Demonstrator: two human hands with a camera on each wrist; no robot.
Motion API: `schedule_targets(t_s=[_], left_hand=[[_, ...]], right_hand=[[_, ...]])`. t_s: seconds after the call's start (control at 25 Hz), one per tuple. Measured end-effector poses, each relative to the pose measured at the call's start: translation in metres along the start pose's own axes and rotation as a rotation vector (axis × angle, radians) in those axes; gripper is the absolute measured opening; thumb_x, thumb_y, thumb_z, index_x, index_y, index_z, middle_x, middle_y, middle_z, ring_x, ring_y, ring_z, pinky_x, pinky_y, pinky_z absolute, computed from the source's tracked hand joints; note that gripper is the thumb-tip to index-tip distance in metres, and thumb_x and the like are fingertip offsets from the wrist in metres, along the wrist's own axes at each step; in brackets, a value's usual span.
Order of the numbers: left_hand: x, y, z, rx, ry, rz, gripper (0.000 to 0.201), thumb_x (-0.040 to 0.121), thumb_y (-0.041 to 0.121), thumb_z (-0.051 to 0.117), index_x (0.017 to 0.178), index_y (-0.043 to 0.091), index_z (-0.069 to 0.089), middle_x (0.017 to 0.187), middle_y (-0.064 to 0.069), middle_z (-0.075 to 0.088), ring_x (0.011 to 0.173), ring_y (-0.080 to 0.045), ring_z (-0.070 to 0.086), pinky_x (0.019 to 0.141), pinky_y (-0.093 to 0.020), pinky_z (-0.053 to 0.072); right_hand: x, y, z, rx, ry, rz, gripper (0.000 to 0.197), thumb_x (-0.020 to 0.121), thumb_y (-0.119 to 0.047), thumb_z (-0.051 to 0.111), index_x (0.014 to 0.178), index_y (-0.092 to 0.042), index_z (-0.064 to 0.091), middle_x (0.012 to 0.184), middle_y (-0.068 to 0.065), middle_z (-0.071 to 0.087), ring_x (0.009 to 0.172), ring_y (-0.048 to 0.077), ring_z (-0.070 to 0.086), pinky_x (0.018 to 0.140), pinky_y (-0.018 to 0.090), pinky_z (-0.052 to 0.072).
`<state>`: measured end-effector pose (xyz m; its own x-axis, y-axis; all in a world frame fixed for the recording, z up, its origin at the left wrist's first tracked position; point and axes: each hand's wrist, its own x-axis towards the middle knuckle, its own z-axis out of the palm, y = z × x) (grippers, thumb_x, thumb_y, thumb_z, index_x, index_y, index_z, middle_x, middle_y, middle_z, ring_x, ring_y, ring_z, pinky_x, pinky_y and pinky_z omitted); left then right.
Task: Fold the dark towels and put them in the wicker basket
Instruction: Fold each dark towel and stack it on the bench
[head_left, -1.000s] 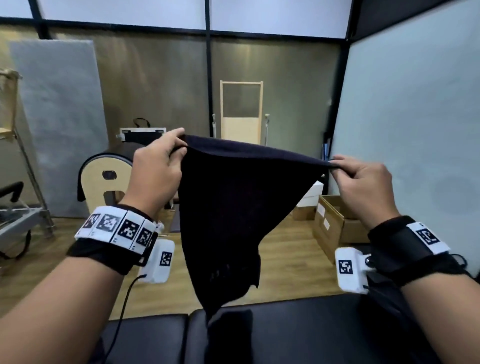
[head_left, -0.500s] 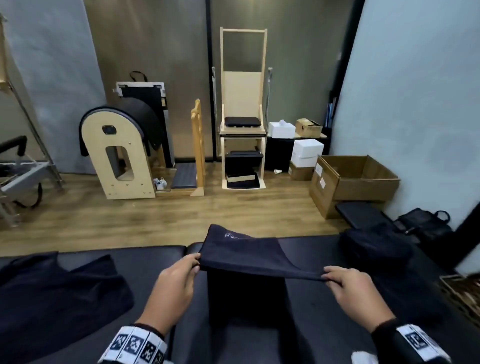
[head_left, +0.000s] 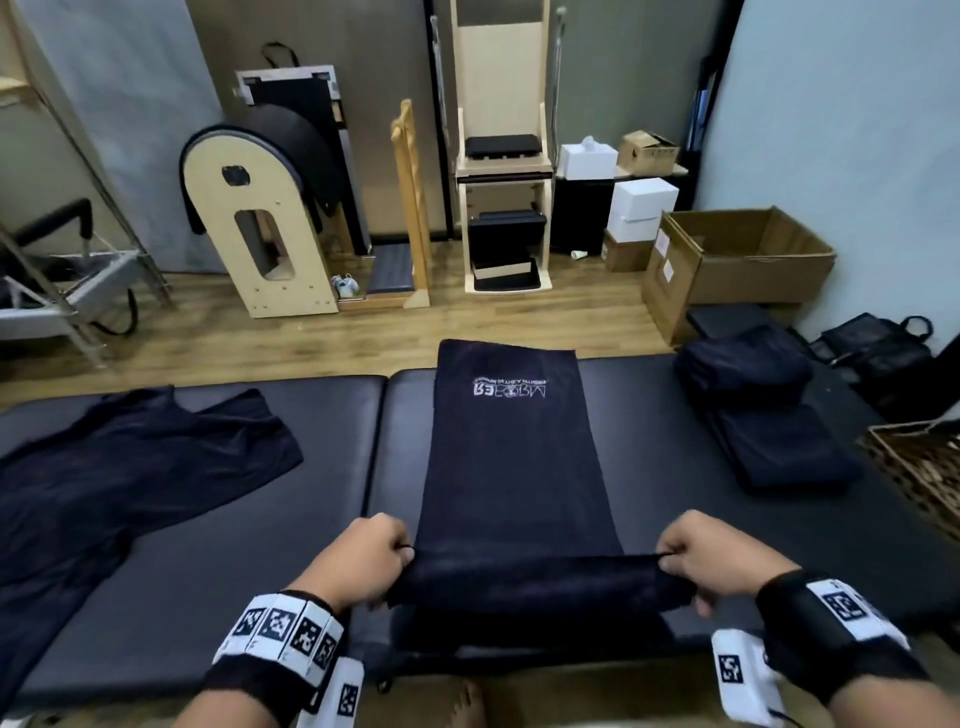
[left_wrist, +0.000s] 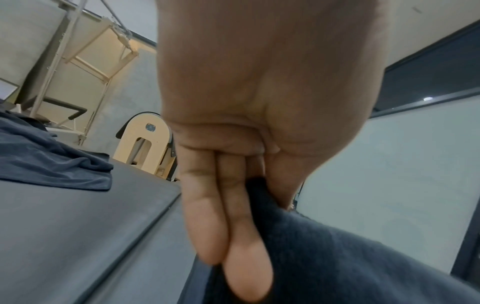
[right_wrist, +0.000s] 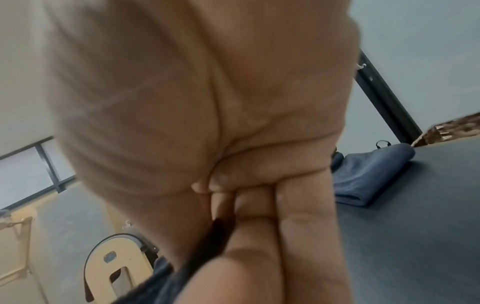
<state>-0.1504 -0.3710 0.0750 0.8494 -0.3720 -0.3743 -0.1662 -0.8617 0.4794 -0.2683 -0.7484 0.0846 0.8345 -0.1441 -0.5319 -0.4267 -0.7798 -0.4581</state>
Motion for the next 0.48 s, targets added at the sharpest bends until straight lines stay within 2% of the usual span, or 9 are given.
schedule_targets(t_s=[0.08,0.2,0.28,0.36,0.48], left_hand=[[0.003,0.005,-0.003,-0.047,-0.039,0.014,0.021,0.095,0.018,0.051,0.079,0.006,0.059,0.062,-0.017,0.07,0.049,-0.026,0.068,0.054,-0.036,0.057],[0.022,0.01,-0.006,-0.091,0.005,0.028,0.021,0.096,0.016,0.051,0.078,0.009,0.059,0.058,-0.016,0.068,0.048,-0.025,0.068,0.053,-0.032,0.055],[0.053,0.013,-0.013,-0.144,0.066,0.028,0.021,0.095,0.015,0.051,0.076,0.012,0.059,0.056,-0.014,0.067,0.046,-0.024,0.068,0.052,-0.028,0.053],[0.085,0.019,-0.024,-0.169,0.125,0.037,0.022,0.096,0.016,0.051,0.074,0.014,0.057,0.053,-0.011,0.065,0.043,-0.022,0.066,0.053,-0.027,0.05],[0.145,0.029,-0.038,-0.177,0.163,0.08,0.023,0.096,0.018,0.051,0.074,0.017,0.056,0.056,-0.008,0.064,0.041,-0.019,0.064,0.059,-0.032,0.056]], right_hand=[[0.007,0.003,-0.001,0.003,0.064,0.011,0.023,0.094,-0.008,0.055,0.074,-0.01,0.067,0.06,0.006,0.07,0.053,0.024,0.073,0.051,0.028,0.056],[0.024,0.0,-0.003,0.021,0.159,0.024,0.023,0.095,-0.012,0.054,0.077,-0.016,0.068,0.061,0.011,0.073,0.05,0.021,0.071,0.055,0.028,0.057],[0.045,-0.005,-0.011,0.051,0.234,0.035,0.024,0.095,-0.013,0.053,0.077,-0.017,0.068,0.056,0.009,0.07,0.048,0.018,0.07,0.055,0.024,0.055],[0.066,-0.011,-0.026,0.05,0.3,0.029,0.024,0.095,-0.013,0.055,0.077,-0.018,0.07,0.052,0.004,0.069,0.047,0.013,0.068,0.061,0.023,0.055],[0.103,-0.015,-0.054,0.03,0.421,0.04,0.023,0.09,-0.014,0.063,0.073,-0.028,0.07,0.06,-0.006,0.072,0.055,0.005,0.069,0.074,0.03,0.058]])
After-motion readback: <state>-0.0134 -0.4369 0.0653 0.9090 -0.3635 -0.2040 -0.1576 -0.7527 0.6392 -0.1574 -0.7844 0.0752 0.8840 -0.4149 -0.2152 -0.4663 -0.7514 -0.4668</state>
